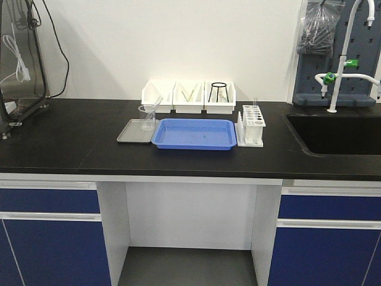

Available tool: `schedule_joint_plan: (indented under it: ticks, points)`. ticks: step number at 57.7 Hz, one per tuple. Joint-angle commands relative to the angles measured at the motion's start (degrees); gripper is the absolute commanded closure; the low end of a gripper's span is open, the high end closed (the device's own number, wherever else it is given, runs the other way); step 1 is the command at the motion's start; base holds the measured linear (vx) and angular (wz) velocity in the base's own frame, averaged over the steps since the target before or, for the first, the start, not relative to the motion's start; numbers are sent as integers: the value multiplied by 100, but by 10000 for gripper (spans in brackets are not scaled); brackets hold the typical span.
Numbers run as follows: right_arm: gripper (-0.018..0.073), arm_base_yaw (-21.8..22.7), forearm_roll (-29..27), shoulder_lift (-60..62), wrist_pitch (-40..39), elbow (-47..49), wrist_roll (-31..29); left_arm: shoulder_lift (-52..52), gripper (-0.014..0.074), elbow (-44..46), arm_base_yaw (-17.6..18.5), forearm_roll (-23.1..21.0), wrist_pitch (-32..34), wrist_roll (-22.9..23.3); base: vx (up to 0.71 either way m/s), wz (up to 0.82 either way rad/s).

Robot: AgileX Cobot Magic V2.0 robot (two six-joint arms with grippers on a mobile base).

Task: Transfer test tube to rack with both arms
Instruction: 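Drive the base forward toward the bench with the trays and rack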

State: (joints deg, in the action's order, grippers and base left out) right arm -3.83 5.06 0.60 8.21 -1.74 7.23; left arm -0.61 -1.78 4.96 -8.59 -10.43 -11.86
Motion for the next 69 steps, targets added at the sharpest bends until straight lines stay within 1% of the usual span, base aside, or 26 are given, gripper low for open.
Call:
schedule_joint_plan:
  ticks: [1,52,69]
  points:
    - [570,26,20,46,-453,-103,-49,-85,603,169,-3,-72,466,44,0,0]
    - [570,26,20,46,-453,-103,-49,-85,603,169,-3,-72,466,44,0,-1]
    - [570,26,20,46,-453,-103,-49,-85,603,169,-3,-72,466,44,11,-4]
